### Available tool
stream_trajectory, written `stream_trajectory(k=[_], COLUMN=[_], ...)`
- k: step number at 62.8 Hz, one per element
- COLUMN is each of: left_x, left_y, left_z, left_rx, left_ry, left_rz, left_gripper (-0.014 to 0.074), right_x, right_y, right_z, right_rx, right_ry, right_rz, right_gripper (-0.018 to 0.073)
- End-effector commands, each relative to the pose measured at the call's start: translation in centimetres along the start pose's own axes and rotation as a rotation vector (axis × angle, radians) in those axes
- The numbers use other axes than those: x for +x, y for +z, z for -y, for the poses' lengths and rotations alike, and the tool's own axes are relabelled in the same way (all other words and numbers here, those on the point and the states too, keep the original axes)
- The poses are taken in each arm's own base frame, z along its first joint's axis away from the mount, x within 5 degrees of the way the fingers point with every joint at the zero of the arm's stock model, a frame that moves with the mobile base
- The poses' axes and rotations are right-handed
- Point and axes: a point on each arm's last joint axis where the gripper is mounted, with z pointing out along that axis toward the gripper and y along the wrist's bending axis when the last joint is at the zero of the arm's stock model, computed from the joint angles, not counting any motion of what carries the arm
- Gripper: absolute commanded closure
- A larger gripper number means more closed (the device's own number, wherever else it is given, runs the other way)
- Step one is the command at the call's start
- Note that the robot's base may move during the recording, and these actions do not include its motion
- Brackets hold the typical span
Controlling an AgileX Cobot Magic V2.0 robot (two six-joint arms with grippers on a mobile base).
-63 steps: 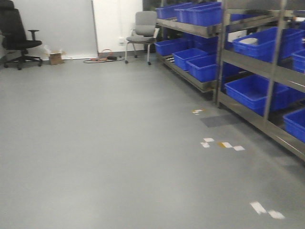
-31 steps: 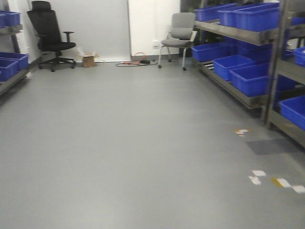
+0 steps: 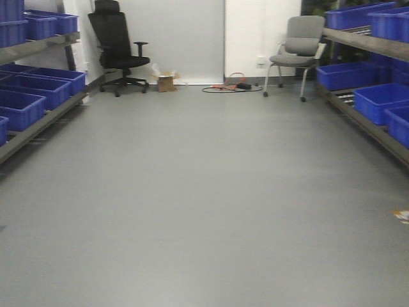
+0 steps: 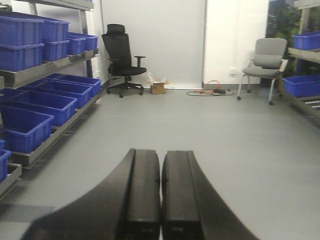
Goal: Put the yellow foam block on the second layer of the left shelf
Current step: 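Turn and drive the base toward the shelf of blue bins, then approach the shelf and bring the block over a blue bin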
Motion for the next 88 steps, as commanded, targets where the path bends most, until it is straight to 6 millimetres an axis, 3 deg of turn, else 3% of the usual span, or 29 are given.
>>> stream_trajectory(k=[1, 88], left_x=[0.07, 0.07], left_y=[-0.09, -0.09], left_z=[0.02, 0.02], left_rx=[0.009, 0.009], left_ry=[-0.009, -0.009], left_rz=[0.071, 0.071], left_gripper=[0.0472, 0.0472], right_x=[-1.76, -1.76], right_y=[-0.04, -0.04], right_z=[-0.03, -0.03], right_rx=[-0.001, -0.001], right_ry=[-0.008, -0.008], right_rz=[0.111, 0.111], right_gripper=[0.0075, 0.0075])
